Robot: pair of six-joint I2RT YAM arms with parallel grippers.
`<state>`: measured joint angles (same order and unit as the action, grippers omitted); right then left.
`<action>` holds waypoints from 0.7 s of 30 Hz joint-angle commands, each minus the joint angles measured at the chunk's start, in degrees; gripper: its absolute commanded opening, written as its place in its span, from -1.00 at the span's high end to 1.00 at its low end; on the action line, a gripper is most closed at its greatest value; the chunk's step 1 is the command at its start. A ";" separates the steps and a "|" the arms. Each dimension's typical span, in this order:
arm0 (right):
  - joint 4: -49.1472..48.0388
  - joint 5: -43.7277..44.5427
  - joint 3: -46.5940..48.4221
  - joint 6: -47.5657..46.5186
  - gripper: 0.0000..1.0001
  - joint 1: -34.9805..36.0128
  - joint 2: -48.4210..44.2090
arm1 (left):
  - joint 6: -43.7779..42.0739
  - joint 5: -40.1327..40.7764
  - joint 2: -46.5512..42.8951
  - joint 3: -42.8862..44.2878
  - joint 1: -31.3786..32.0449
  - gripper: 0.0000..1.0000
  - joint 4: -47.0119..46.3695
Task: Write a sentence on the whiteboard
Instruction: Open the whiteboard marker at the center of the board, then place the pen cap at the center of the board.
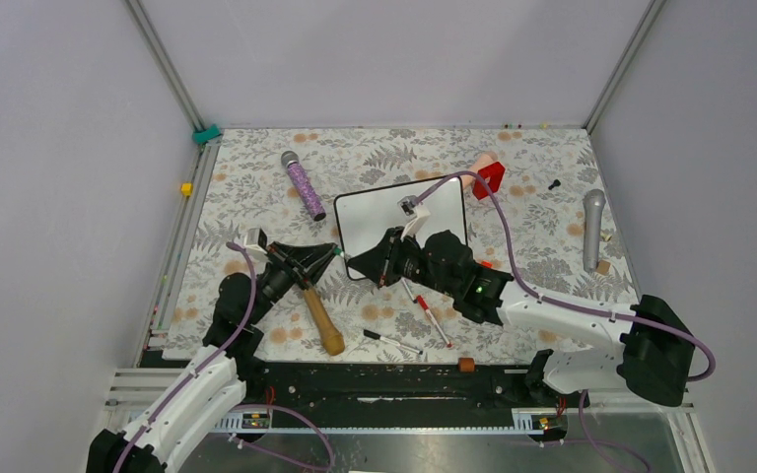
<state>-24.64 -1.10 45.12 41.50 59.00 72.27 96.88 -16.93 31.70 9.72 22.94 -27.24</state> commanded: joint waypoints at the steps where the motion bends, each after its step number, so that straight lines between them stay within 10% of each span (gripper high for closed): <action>1: -3.06 1.28 1.85 0.23 1.00 0.15 -0.32 | 1.55 1.30 0.06 0.74 0.26 1.00 -5.30; 15: 8.26 5.05 -8.61 -4.05 1.00 0.08 -15.51 | 2.95 -10.75 9.37 -2.18 -21.13 1.00 -15.49; 21: 19.72 6.77 -6.64 -7.31 1.00 -0.12 -18.46 | -23.48 -9.85 11.34 10.36 -21.65 1.00 17.53</action>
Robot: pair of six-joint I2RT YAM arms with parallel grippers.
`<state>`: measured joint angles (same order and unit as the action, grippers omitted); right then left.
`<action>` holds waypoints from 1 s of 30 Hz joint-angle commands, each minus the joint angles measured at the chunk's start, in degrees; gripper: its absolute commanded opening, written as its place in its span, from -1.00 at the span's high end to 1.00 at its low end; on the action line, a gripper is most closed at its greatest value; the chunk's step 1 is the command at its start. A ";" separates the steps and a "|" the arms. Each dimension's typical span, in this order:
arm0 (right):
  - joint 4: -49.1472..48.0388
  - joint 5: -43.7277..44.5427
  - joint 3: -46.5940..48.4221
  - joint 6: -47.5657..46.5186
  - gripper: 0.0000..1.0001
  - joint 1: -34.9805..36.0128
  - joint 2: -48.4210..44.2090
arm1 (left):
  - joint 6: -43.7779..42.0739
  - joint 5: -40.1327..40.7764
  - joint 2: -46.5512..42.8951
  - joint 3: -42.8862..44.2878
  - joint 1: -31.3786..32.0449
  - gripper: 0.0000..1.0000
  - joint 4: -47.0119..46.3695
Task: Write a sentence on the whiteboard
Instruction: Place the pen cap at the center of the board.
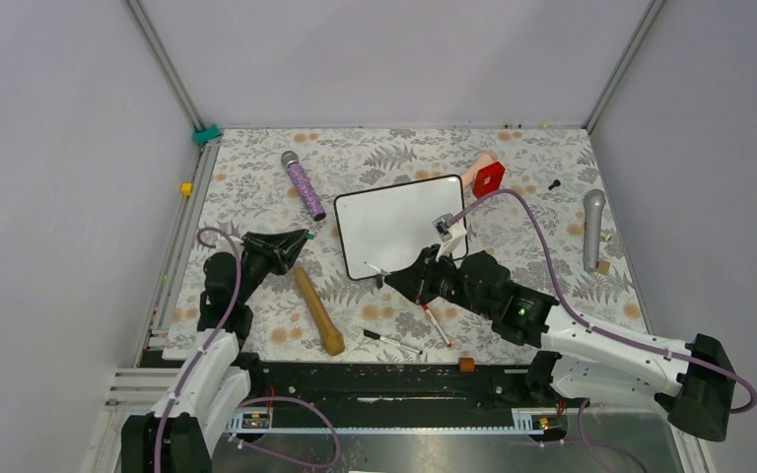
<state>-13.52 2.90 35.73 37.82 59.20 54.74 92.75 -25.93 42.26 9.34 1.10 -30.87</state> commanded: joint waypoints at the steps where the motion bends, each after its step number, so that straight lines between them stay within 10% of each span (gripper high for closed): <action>1: 11.72 3.10 4.19 -4.83 1.00 -0.36 -0.55 | -24.04 1.18 1.15 12.85 0.56 1.00 26.78; 8: 23.83 5.84 11.11 -9.87 1.00 -0.49 1.96 | -41.51 19.21 9.19 19.73 3.50 1.00 42.39; 20: 35.30 12.87 19.61 -11.50 1.00 -0.55 5.79 | -46.84 48.52 32.05 36.21 5.22 1.00 51.52; 30: 44.88 16.97 25.53 -10.76 1.00 -0.58 8.82 | -47.10 46.03 47.15 41.76 5.09 1.00 51.38</action>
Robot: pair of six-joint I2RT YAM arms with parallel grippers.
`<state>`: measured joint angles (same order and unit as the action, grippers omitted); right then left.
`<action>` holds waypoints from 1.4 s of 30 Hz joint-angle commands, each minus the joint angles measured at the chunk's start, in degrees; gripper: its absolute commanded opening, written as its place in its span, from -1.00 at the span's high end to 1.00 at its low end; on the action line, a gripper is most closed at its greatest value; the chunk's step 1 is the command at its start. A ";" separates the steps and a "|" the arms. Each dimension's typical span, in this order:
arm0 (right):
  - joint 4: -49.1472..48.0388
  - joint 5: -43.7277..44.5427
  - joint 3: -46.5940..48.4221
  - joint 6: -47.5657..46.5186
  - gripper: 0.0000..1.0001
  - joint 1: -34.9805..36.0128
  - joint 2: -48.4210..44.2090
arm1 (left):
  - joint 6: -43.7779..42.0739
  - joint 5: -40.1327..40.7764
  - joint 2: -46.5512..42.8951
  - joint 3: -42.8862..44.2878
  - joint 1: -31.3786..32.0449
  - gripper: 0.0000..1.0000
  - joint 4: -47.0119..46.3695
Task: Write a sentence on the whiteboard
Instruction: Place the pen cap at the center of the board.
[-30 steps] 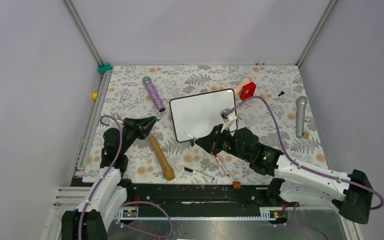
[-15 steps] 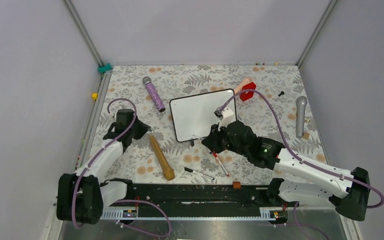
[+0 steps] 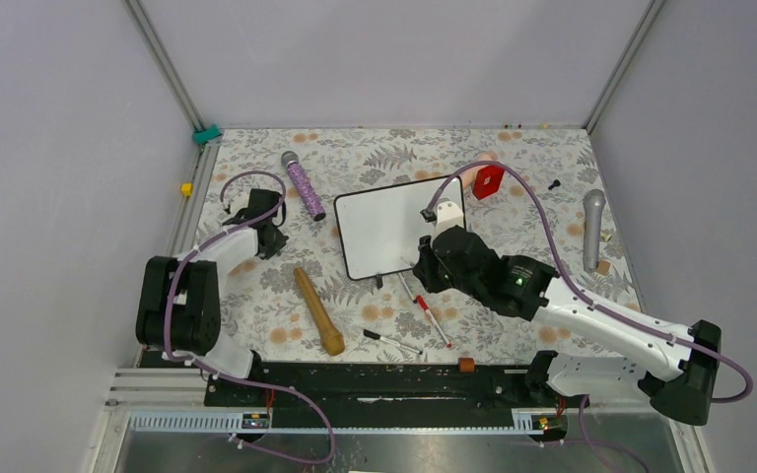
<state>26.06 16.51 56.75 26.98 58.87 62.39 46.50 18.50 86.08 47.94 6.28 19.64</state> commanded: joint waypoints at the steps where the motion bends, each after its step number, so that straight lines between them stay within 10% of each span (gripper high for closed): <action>1: 5.96 3.35 4.99 0.09 1.00 -0.25 1.48 | -0.27 2.64 4.10 4.02 -0.09 0.96 2.25; 14: 7.35 3.49 4.95 5.66 1.00 -0.34 4.08 | 1.29 -5.25 -2.86 1.98 0.62 0.16 1.25; 25: -0.35 -3.38 0.42 3.53 1.00 -1.46 -2.15 | -7.02 -25.79 -18.28 -4.66 1.76 0.06 -5.34; 32: -0.65 -7.47 -0.37 3.96 1.00 -5.07 -1.39 | -8.62 -32.10 -34.35 -16.30 2.84 -0.97 -18.79; 42: 0.28 -16.83 1.94 0.59 1.00 -13.90 -1.23 | -6.32 -34.16 -40.95 -27.67 2.83 -0.98 -38.38</action>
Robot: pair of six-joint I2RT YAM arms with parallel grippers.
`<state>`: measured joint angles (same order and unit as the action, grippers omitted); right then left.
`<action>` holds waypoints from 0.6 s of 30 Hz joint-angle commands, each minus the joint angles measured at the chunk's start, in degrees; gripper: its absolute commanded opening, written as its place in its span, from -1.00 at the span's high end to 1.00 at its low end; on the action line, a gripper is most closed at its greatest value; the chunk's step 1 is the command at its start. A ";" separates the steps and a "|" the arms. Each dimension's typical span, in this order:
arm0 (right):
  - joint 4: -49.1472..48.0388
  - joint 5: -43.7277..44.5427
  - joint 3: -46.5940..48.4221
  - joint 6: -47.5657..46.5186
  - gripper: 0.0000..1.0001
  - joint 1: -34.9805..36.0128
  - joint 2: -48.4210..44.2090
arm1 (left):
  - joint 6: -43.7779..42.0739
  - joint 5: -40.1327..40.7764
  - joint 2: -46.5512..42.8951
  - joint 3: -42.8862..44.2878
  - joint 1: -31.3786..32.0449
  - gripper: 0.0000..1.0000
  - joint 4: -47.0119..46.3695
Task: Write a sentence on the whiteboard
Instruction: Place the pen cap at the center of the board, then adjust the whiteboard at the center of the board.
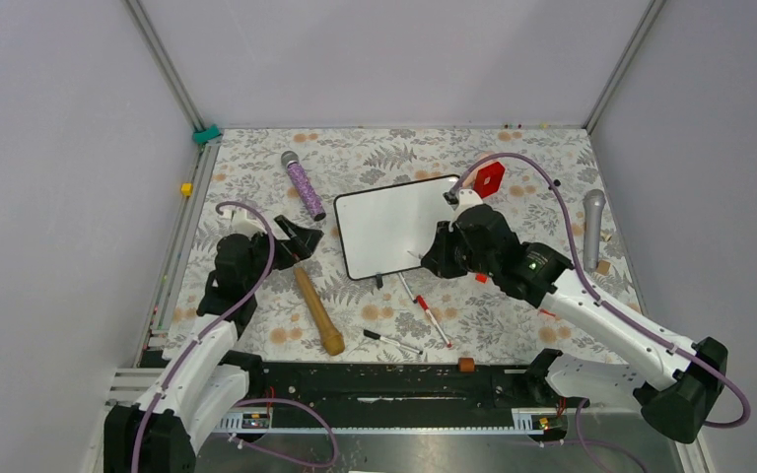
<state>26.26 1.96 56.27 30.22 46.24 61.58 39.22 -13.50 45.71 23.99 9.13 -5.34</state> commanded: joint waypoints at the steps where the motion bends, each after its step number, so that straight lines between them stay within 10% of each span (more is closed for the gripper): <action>1: 0.38 -2.27 2.66 -2.63 1.00 -1.57 -0.65 | 1.36 -1.79 -0.30 -4.33 0.01 -0.98 -14.93; 18: -1.79 2.83 6.38 -8.50 1.00 -2.69 -1.67 | -4.51 -7.50 14.66 -2.76 -0.44 -0.97 -34.78</action>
<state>25.34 2.74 58.98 25.19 43.86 59.72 36.80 -16.56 57.36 20.10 9.13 -26.79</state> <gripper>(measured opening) 0.155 0.989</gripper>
